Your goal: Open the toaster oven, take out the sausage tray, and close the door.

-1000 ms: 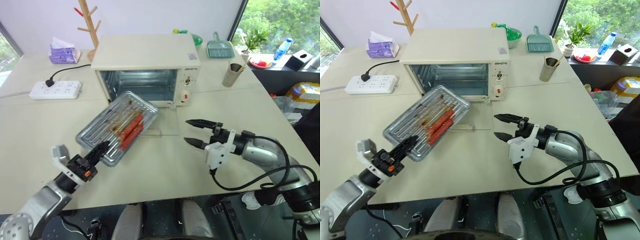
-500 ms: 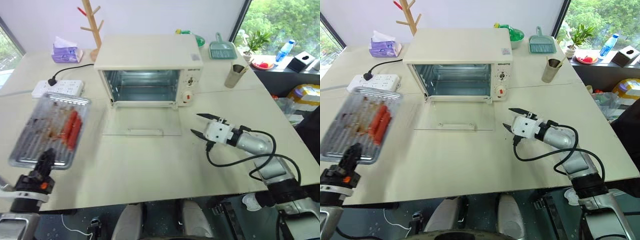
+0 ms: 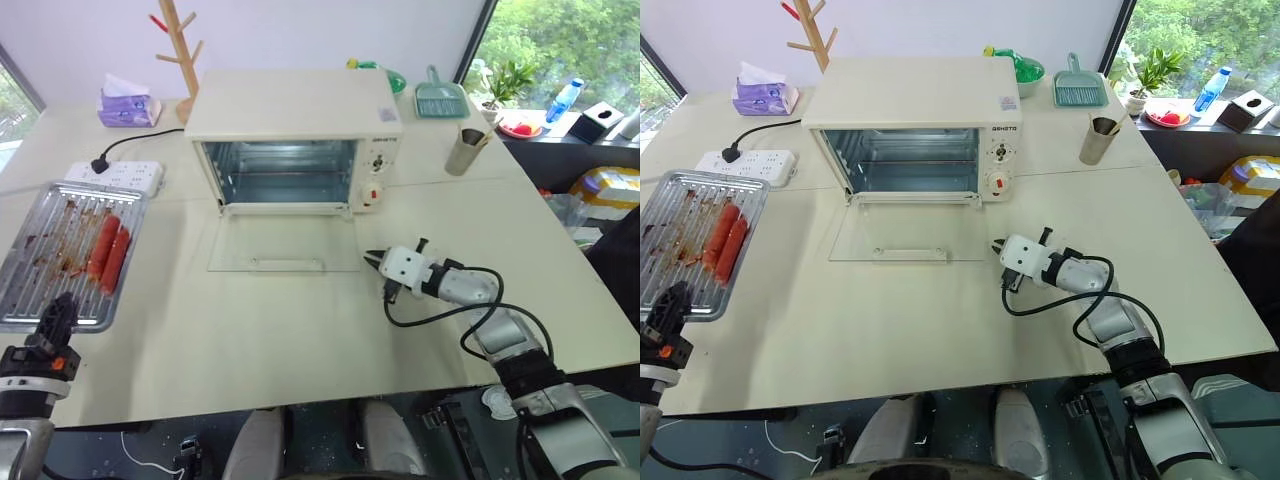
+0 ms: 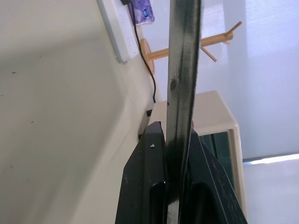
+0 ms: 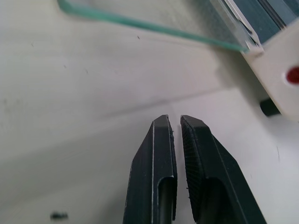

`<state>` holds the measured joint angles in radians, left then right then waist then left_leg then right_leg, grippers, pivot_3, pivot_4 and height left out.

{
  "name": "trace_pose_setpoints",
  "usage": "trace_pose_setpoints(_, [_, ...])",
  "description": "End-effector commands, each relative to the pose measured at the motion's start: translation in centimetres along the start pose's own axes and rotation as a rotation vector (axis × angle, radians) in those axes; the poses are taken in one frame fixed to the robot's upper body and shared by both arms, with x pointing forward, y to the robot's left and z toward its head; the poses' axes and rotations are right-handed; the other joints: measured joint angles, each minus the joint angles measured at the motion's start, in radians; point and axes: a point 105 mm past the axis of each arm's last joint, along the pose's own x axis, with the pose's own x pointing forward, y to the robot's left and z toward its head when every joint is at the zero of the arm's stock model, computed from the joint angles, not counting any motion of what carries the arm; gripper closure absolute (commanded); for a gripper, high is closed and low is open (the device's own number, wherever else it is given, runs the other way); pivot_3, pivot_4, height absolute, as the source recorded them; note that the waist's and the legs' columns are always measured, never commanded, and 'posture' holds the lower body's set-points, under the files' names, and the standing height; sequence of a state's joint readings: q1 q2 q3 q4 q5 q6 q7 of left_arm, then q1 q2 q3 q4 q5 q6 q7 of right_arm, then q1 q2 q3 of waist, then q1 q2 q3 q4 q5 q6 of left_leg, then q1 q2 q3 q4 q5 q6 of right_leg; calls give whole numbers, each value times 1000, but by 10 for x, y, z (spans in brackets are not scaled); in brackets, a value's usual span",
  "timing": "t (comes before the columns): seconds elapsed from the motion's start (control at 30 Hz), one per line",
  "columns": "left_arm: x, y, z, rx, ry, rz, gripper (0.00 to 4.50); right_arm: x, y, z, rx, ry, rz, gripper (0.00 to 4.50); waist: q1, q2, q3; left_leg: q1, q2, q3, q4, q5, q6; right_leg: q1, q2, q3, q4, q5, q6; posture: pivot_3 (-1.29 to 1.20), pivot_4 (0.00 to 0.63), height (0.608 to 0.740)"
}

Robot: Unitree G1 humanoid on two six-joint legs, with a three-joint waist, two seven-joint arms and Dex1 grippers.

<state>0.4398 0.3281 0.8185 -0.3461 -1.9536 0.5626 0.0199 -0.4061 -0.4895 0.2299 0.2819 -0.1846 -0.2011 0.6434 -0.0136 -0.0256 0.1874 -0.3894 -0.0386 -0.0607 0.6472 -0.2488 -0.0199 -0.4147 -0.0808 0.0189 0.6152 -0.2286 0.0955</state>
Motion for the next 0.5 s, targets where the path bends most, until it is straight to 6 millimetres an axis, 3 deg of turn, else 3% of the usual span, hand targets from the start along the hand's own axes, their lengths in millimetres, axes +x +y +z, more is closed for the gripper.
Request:
trace_pose_setpoints(0.03, [-1,-11,11,27,-18,-40,4500,12,-4,21,-23,-64,-12,4080,0,0,0,0,0,0,0,0,0,0,0,0,0,0,0,0,150,740])
trace_pose_setpoints(0.17, [-1,-7,12,25,-10,-32,4500,14,-21,43,-61,-129,-36,4080,2,0,0,0,0,0,-1,0,0,0,0,0,0,0,0,0,150,740])
trace_pose_setpoints(0.37, [-4,3,9,14,16,-16,4500,5,-77,87,-53,-241,-159,4080,0,0,0,-1,0,0,-1,0,0,-1,0,0,0,0,0,0,150,740])
trace_pose_setpoints(0.5, [-4,8,1,0,50,-10,4500,1,-74,101,5,-282,-106,4080,4,-1,-1,-1,0,-1,-2,0,0,-1,0,-1,-1,0,0,0,150,740])
